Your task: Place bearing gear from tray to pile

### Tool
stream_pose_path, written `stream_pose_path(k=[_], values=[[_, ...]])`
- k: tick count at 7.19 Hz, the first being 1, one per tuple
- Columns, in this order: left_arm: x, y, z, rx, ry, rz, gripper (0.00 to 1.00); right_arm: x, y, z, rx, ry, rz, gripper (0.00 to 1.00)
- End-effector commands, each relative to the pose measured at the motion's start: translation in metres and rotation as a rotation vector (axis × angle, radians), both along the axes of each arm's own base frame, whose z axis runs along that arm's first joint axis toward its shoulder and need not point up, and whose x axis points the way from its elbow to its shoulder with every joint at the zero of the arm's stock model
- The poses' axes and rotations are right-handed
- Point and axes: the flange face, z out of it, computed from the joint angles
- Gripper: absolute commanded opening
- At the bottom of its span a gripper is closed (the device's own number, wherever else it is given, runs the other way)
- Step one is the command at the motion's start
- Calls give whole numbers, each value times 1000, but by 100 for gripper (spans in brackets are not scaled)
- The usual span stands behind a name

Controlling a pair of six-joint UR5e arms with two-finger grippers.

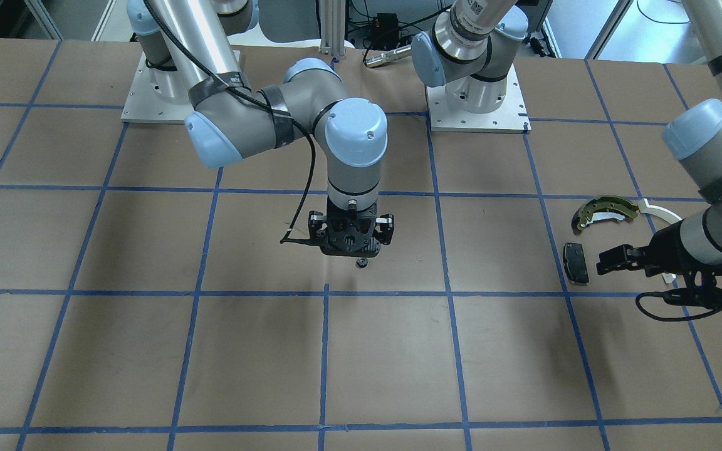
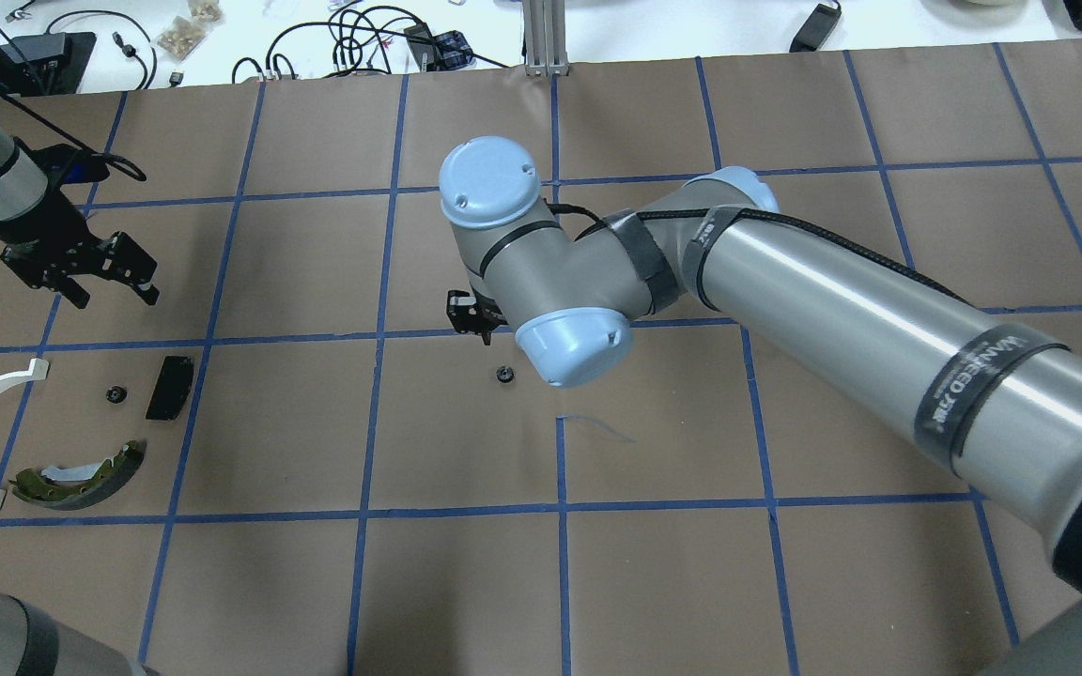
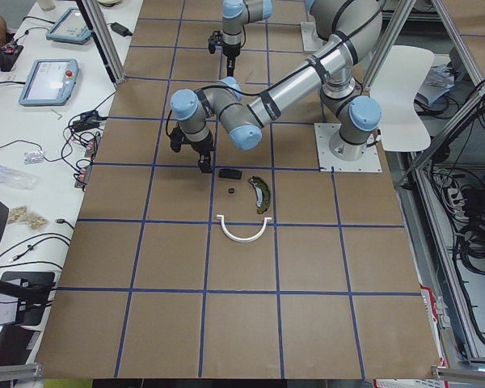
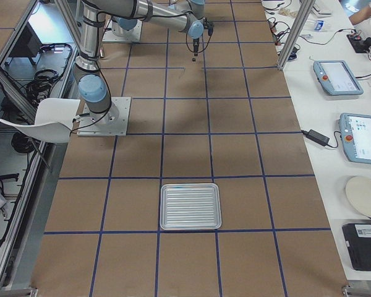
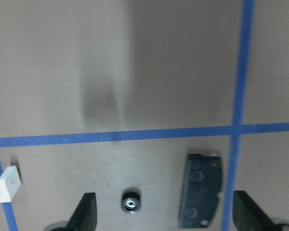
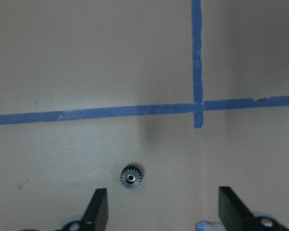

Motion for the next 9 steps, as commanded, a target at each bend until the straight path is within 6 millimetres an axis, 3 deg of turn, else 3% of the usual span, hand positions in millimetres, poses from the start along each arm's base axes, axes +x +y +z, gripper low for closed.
stream_pose_path(k=[1, 2, 3, 4, 5, 7, 8, 9], values=[[-99, -28, 11, -16, -25, -111, 100, -113, -37, 60, 14, 18, 52, 100], [-137, -29, 14, -5, -29, -58, 100, -176, -42, 98, 17, 23, 112, 100], [-187, -24, 13, 5, -21, -94, 100, -226, -34, 138, 36, 27, 132, 100], [-242, -18, 9, 6, 14, -169, 100, -236, -10, 182, 27, 24, 122, 100], [-292, -10, 5, 1, 70, -158, 100, -236, 1, 199, 8, 25, 123, 100], [-351, 3, -9, 6, 51, -59, 100, -236, -1, 192, 17, 24, 125, 100], [-380, 13, -25, -21, 49, -74, 100, -239, -1, 198, 3, 37, 123, 100], [-401, 26, -54, -60, 48, -31, 100, -237, -2, 205, -15, 25, 121, 100]])
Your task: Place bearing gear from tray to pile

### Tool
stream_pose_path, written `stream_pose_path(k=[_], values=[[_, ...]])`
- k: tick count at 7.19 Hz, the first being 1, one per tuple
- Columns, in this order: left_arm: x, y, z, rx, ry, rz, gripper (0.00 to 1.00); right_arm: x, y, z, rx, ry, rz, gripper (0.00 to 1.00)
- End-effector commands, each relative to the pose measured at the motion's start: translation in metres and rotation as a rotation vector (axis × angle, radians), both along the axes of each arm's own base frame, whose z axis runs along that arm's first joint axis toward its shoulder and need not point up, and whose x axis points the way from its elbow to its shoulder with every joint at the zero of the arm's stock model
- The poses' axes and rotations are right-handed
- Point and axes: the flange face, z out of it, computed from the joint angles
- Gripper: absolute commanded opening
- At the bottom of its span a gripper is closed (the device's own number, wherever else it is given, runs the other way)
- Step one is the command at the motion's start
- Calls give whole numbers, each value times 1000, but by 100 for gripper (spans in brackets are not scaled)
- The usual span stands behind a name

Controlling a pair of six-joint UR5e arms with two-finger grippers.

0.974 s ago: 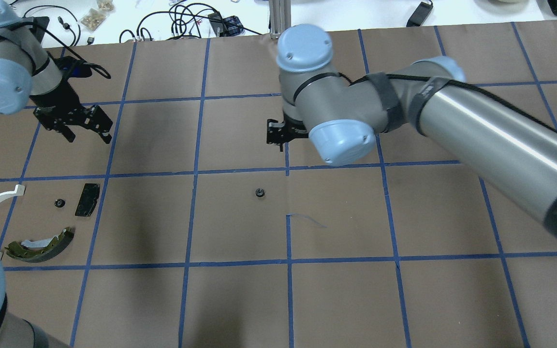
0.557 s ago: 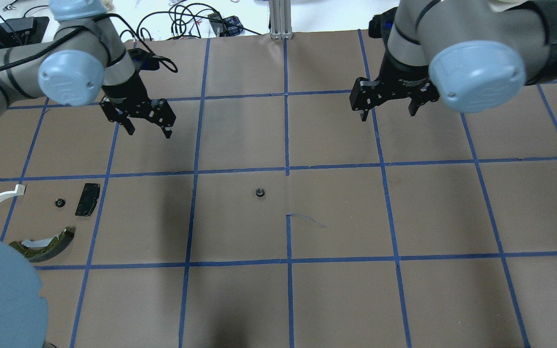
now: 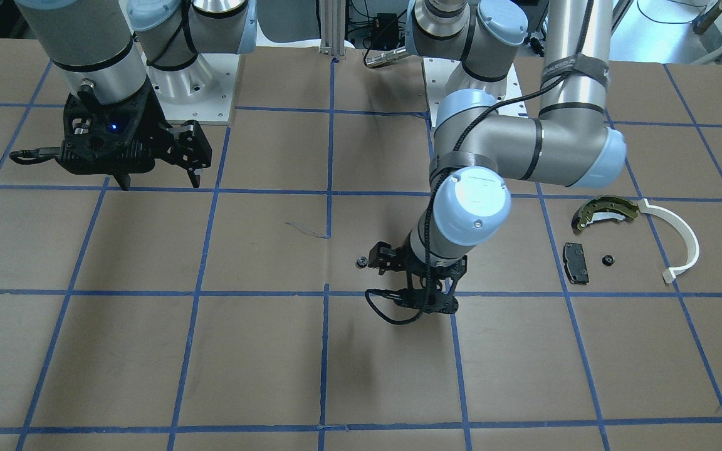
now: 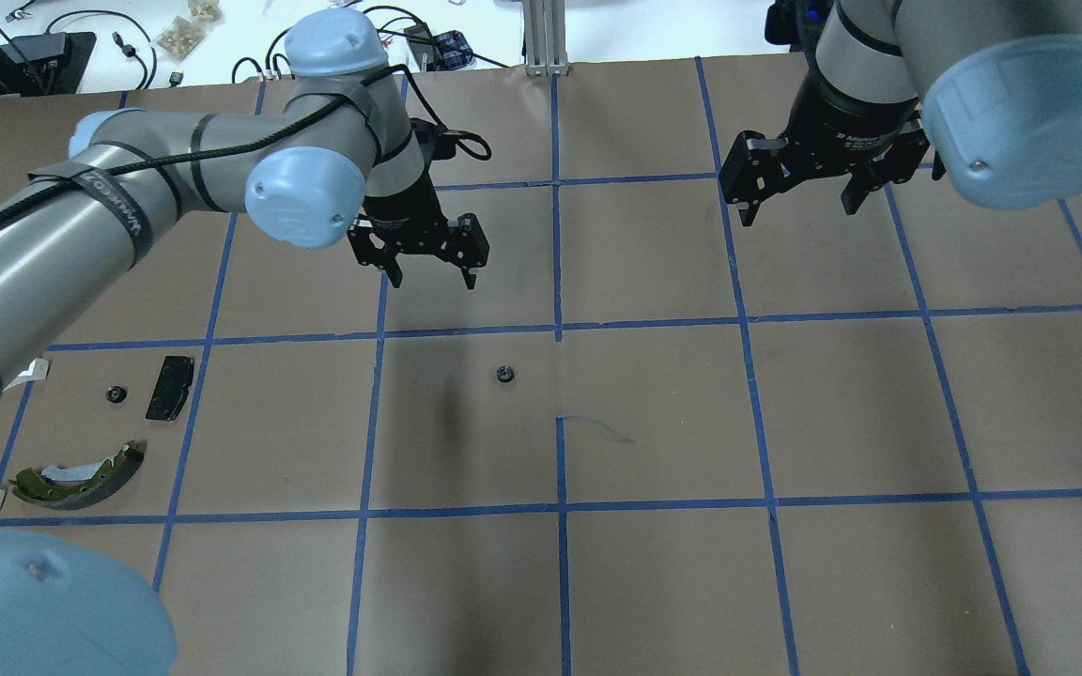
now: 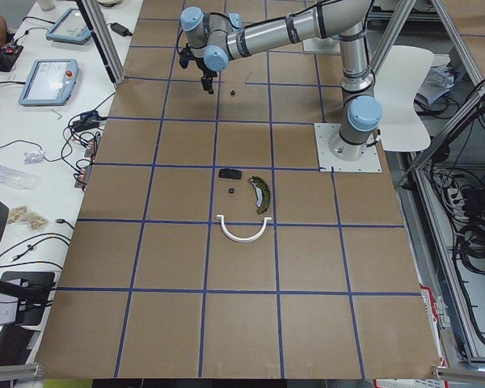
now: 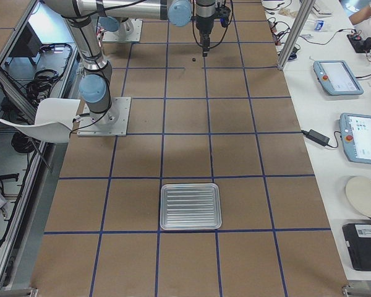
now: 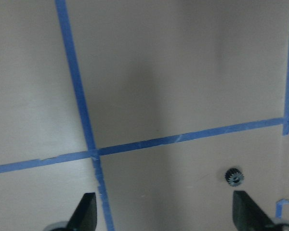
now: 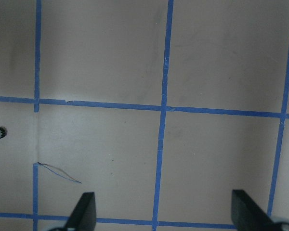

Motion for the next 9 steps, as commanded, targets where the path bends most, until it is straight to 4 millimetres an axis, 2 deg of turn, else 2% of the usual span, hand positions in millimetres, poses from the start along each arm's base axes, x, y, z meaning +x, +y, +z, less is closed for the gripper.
stream_pose_path(k=[1, 2, 3, 5, 6, 8, 9], values=[[-39, 32, -53, -70, 9, 48, 100, 0, -3, 15, -32, -7, 0, 100], [-42, 52, -72, -44, -2, 34, 100, -2, -7, 31, -66, 3, -1, 100], [-42, 64, -81, -28, -8, 29, 100, -10, -11, 30, -63, 9, -15, 100], [-42, 73, -89, -8, -12, 24, 100, -10, -9, 27, -44, 8, -15, 100], [-43, 73, -91, -5, -11, 25, 79, -7, -10, 37, -66, 7, -9, 100], [-43, 70, -91, -24, -6, 25, 75, -5, -3, 34, -10, 10, -4, 100], [-43, 70, -91, -24, -6, 25, 74, -4, -4, 41, -8, 11, -1, 100]])
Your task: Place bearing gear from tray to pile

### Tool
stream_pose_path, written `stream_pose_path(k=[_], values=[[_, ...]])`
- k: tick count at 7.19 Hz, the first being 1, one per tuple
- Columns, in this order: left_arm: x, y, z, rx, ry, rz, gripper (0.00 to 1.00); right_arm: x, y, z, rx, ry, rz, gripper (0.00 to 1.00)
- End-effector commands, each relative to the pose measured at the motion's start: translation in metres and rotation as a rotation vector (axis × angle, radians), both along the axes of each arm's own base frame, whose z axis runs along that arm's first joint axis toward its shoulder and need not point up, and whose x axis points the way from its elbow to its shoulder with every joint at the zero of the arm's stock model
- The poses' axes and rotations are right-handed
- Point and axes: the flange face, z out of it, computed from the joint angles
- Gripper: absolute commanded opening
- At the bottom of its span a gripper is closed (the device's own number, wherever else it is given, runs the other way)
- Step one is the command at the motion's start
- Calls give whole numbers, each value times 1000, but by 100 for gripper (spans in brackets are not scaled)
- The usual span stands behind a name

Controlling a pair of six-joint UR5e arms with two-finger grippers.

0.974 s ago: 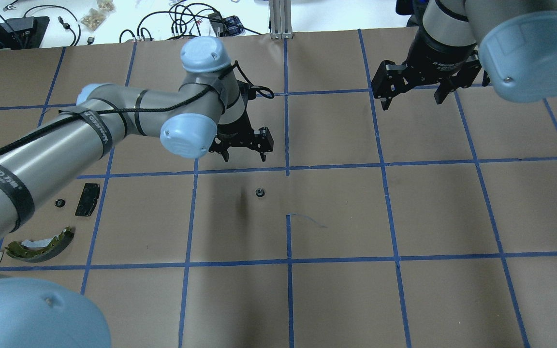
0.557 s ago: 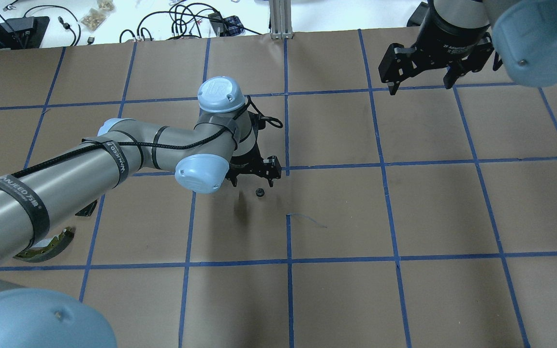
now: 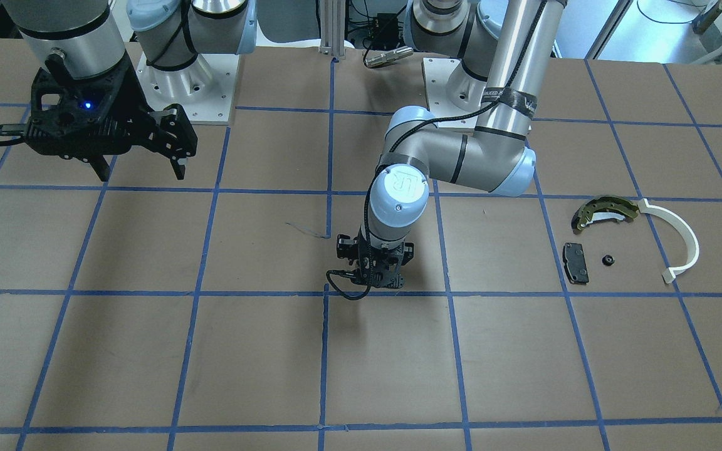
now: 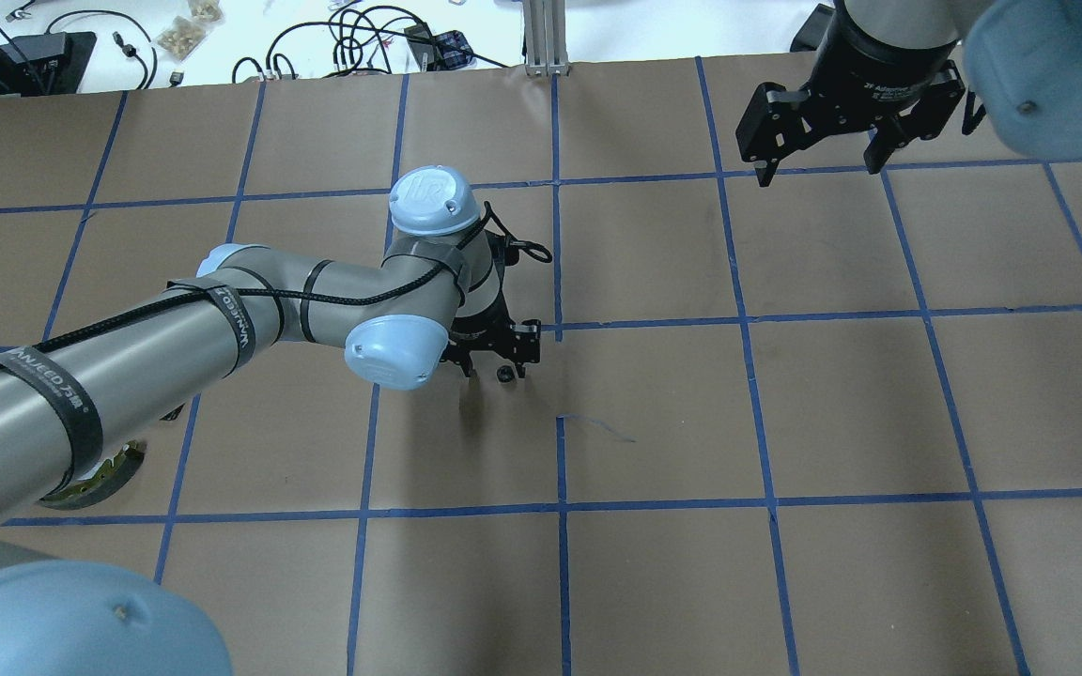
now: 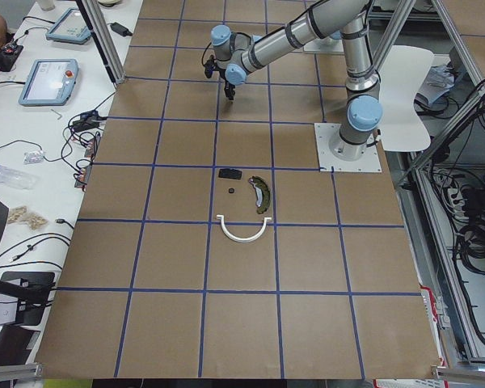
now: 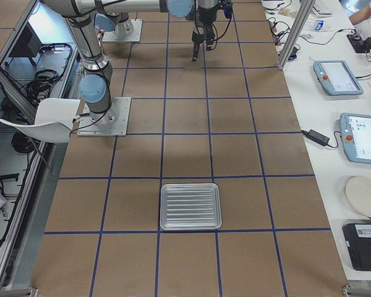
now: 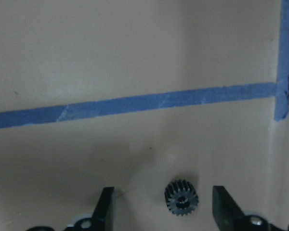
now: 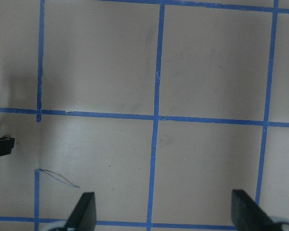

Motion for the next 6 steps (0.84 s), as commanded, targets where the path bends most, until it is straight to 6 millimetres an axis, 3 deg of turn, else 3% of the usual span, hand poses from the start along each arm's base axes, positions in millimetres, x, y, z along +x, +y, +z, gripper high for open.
stream_pose_path(k=[1, 2, 3, 5, 6], values=[[0, 0, 0, -4, 3, 0, 74, 1, -1, 5, 42, 3, 6, 100], [-1, 0, -1, -2, 4, 1, 71, 1, -2, 4, 46, 7, 61, 100], [0, 0, -2, 0, 4, -7, 41, 1, 0, 3, 54, 7, 66, 100], [-7, 4, -2, 2, 3, -15, 0, 1, 3, 2, 82, 8, 66, 100], [-10, 5, -1, -2, 2, -19, 0, 1, 2, 1, 76, 7, 64, 100]])
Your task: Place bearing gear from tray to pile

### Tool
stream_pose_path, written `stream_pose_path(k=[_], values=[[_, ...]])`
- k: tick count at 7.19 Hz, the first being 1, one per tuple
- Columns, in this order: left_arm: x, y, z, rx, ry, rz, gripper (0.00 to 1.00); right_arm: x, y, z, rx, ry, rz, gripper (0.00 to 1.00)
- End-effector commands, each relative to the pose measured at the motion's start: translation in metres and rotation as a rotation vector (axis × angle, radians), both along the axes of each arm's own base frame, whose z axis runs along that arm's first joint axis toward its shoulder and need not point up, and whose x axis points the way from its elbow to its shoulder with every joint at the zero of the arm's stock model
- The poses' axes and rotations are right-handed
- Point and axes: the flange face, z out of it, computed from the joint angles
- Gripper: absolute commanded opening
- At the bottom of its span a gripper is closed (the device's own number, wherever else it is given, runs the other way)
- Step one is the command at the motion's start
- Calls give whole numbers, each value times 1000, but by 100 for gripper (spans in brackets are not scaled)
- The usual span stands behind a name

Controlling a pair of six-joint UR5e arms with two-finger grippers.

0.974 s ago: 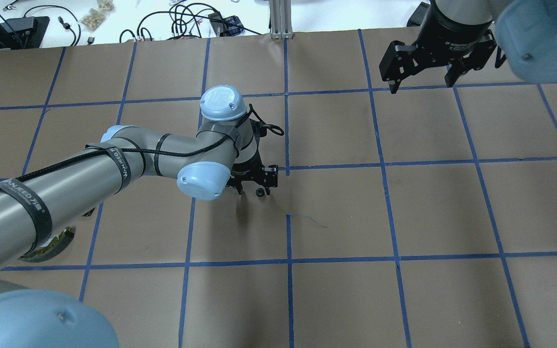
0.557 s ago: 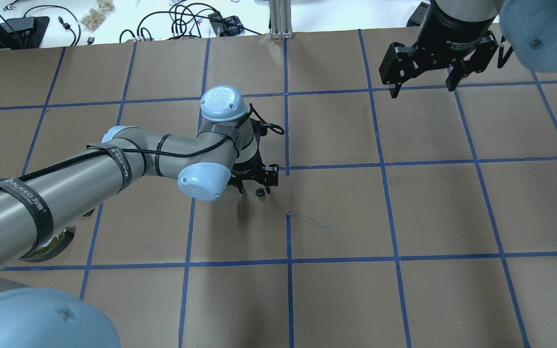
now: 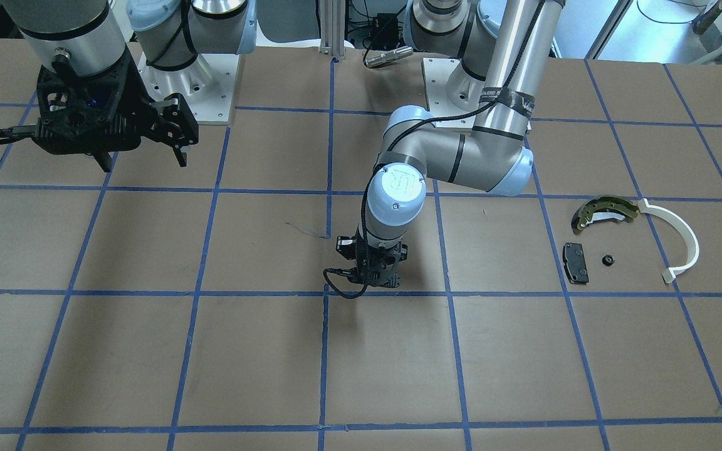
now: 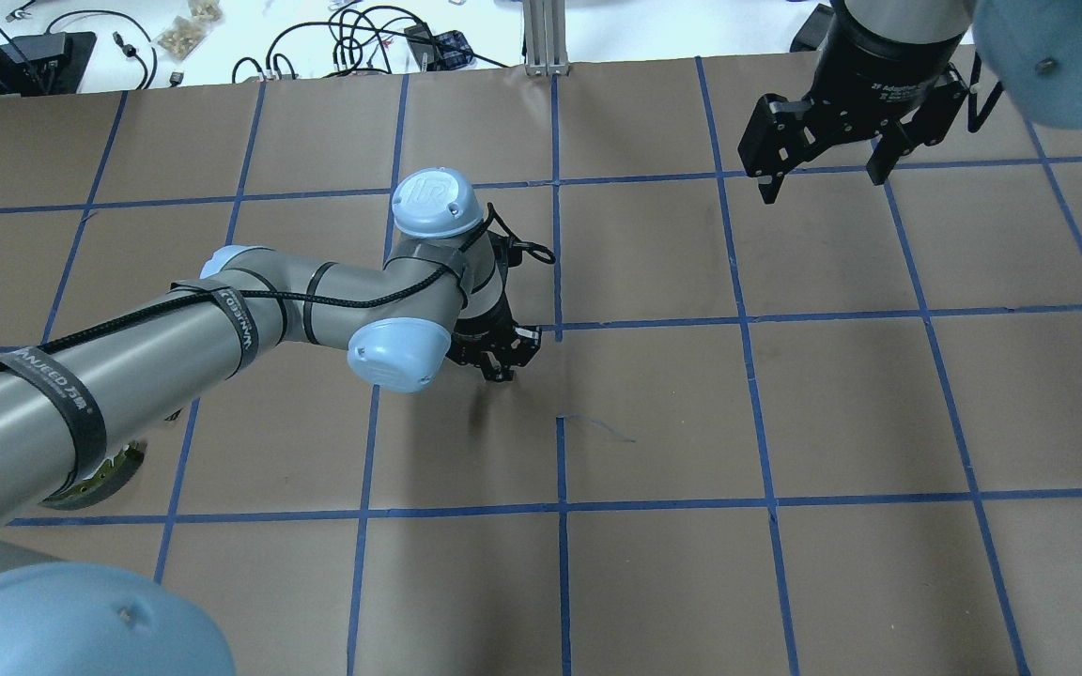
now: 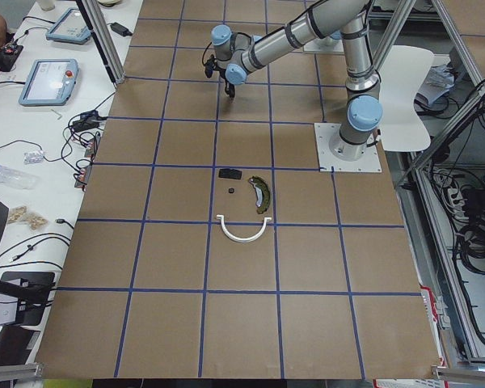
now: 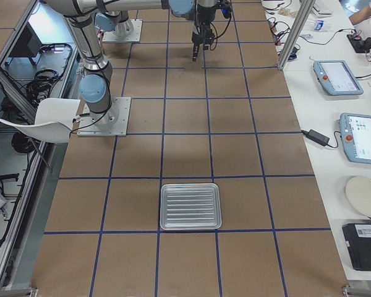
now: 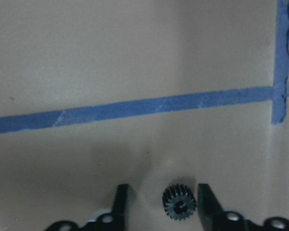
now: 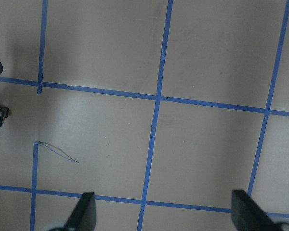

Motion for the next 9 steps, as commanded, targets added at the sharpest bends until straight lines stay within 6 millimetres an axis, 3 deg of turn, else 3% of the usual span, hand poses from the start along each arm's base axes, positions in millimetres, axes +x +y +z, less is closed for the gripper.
stream_pose_path(k=[1, 2, 3, 5, 6, 7, 9], values=[[-3, -1, 6, -12, 2, -6, 0, 0, 0, -3, 4, -3, -8, 100], [5, -10, 21, -38, 4, -5, 0, 1, 1, -4, 6, -10, -12, 100], [34, -32, 36, -43, 2, 22, 0, 1, 1, -4, 6, -11, -14, 100], [133, -84, 78, -8, 4, 71, 0, 1, 0, -6, 10, -6, -14, 100], [191, -99, 92, 39, -21, 28, 0, 0, 0, -6, 7, -3, 3, 100], [271, -107, 104, 71, -29, 76, 0, 0, 0, -6, 7, -3, 1, 100], [388, -95, 99, 77, -28, 12, 0, 0, 0, -8, 10, -4, 1, 100]])
